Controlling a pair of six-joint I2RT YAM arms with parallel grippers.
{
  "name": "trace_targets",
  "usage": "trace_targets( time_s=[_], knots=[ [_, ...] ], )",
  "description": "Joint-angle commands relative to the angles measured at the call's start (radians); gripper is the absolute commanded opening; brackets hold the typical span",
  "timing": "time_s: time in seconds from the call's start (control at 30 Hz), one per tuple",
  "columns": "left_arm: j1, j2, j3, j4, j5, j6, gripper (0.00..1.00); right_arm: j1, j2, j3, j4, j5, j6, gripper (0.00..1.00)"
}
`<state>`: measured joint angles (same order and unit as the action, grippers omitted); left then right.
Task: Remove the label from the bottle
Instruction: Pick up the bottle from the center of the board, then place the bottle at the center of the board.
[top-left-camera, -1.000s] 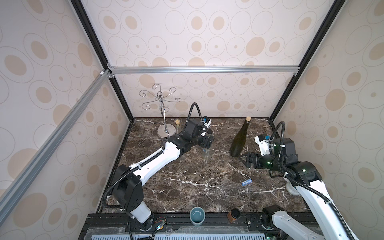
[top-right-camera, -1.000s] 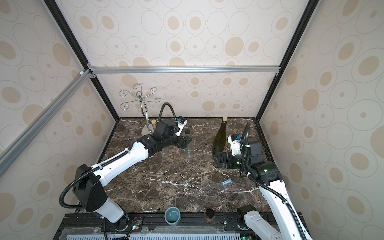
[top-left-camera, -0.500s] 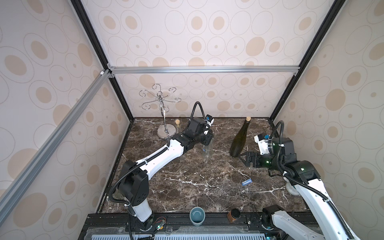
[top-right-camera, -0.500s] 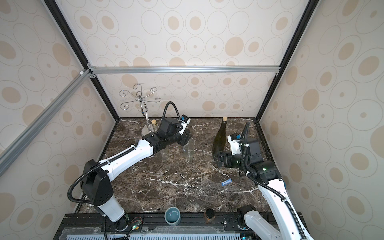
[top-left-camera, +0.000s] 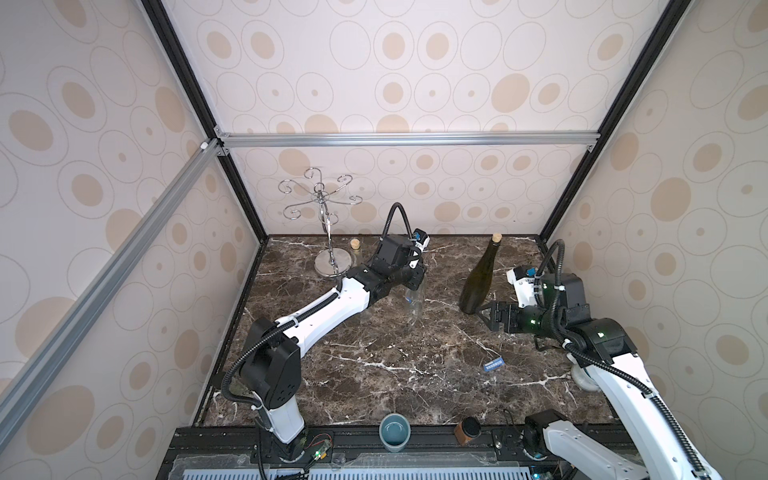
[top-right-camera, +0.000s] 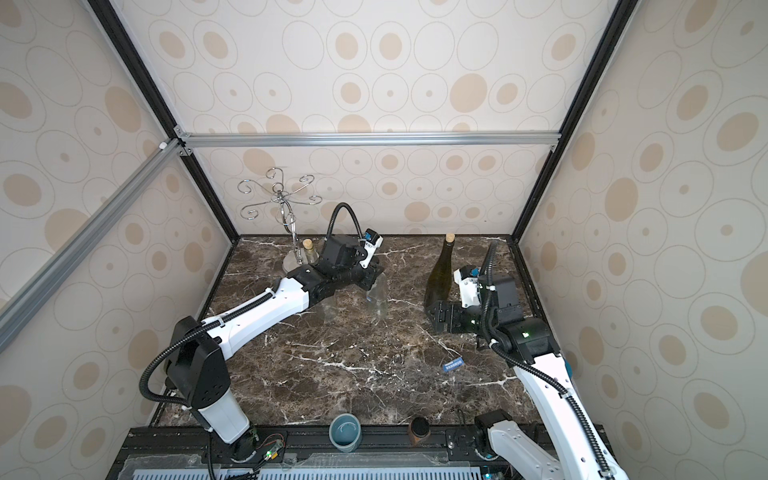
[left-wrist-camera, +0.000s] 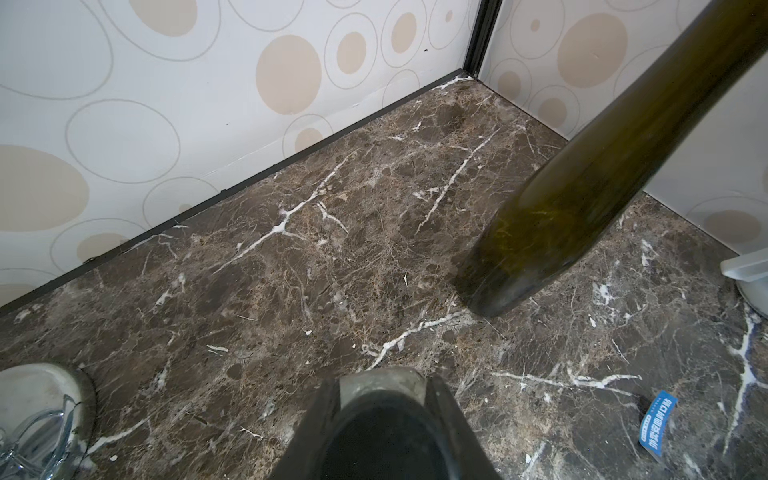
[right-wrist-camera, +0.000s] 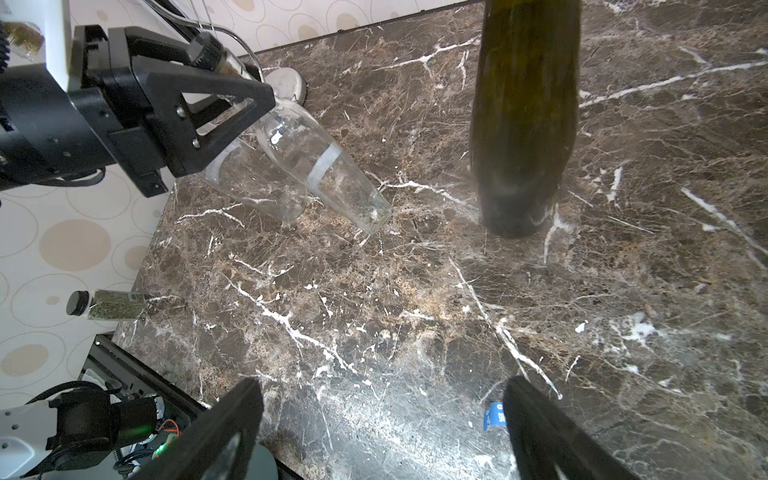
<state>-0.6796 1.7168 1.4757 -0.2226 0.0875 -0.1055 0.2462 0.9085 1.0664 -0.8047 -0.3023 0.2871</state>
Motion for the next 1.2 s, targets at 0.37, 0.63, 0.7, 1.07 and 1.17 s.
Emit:
trace_targets(
  time_s=[0.37,0.63,0.7,1.07,1.17],
  knots=[
    [-0.010,-0.150,0.055,-0.057,-0.184,-0.109,0.11,0.006,0.006,0.005,0.022,-0.028,0.004,0.92],
    [-0.085,-0.207,0.047,-0.135,-0.387,-0.276,0.08,0.010,0.018,0.012,0.029,-0.035,0.010,0.92],
    [-0.121,-0.201,0.058,-0.167,-0.446,-0.306,0.08,0.015,0.020,0.012,0.030,-0.032,0.012,0.91],
    [-0.238,-0.198,-0.011,-0.187,-0.552,-0.471,0.06,0.021,0.025,0.006,0.039,-0.035,0.016,0.91],
    [-0.248,-0.206,-0.054,-0.154,-0.551,-0.486,0.06,0.021,0.024,-0.002,0.042,-0.036,0.017,0.91]
  ],
)
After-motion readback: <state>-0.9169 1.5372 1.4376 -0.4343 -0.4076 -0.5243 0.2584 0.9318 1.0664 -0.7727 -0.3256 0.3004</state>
